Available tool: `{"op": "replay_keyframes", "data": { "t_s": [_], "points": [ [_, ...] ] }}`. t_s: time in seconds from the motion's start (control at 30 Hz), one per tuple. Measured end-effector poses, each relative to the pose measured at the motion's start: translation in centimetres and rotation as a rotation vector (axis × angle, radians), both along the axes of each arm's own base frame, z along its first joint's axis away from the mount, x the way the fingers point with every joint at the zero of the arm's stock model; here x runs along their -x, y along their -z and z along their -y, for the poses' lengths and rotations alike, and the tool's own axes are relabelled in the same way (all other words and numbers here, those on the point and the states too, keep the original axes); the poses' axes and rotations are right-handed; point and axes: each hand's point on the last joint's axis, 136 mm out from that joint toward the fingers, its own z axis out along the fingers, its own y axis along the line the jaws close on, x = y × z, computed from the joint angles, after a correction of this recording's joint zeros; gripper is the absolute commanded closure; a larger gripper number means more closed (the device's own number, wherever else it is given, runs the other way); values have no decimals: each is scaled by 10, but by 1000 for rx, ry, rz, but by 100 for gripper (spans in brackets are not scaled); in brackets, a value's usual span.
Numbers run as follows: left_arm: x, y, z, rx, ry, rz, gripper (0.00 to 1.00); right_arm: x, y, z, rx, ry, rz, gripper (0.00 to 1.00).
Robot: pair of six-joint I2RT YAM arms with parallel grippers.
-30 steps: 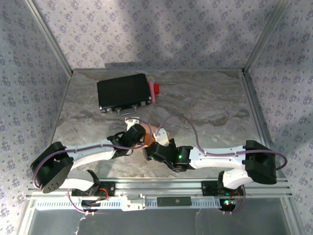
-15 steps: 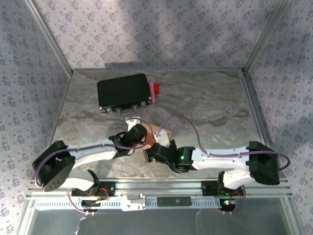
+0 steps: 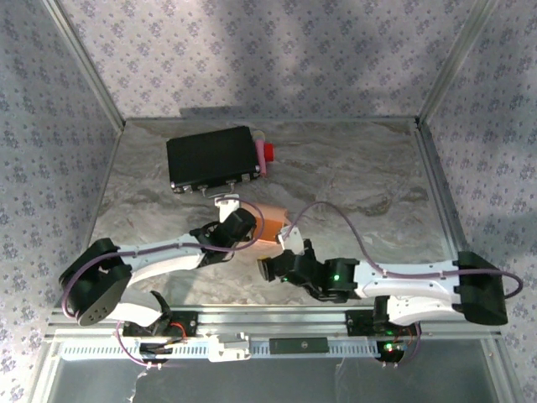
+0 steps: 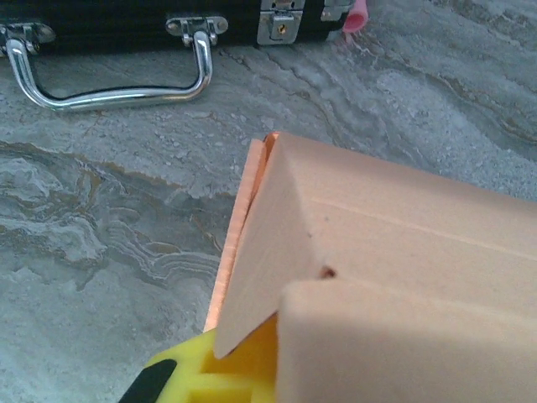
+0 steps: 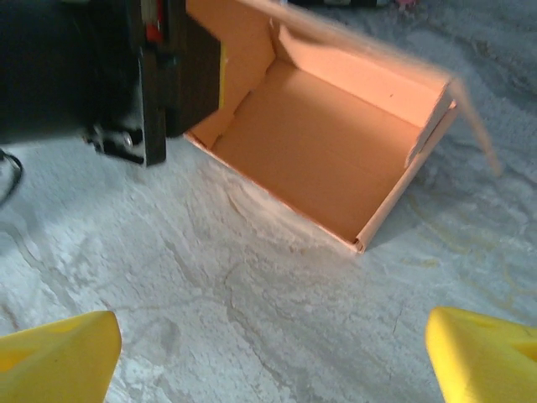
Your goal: Fold the paper box
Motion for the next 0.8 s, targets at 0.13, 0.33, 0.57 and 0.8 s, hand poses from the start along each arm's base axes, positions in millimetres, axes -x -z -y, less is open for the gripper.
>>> {"op": "replay_keyframes", "data": {
  "t_s": [0.13, 0.33, 0.57, 0.8],
  "points": [
    [-2, 2, -1, -2, -21, 1, 93, -9, -21, 9, -98, 28, -6, 15],
    [-2, 9, -2, -2, -36, -13, 91, -19, -50, 19, -278, 89, -44, 25],
    [0, 14, -3, 10, -39, -17, 88, -49, -57, 37, -426, 268, -159, 41],
    [4, 18, -7, 5, -35, -26, 86, -87, -64, 38, -522, 396, -281, 37]
  ]
}}
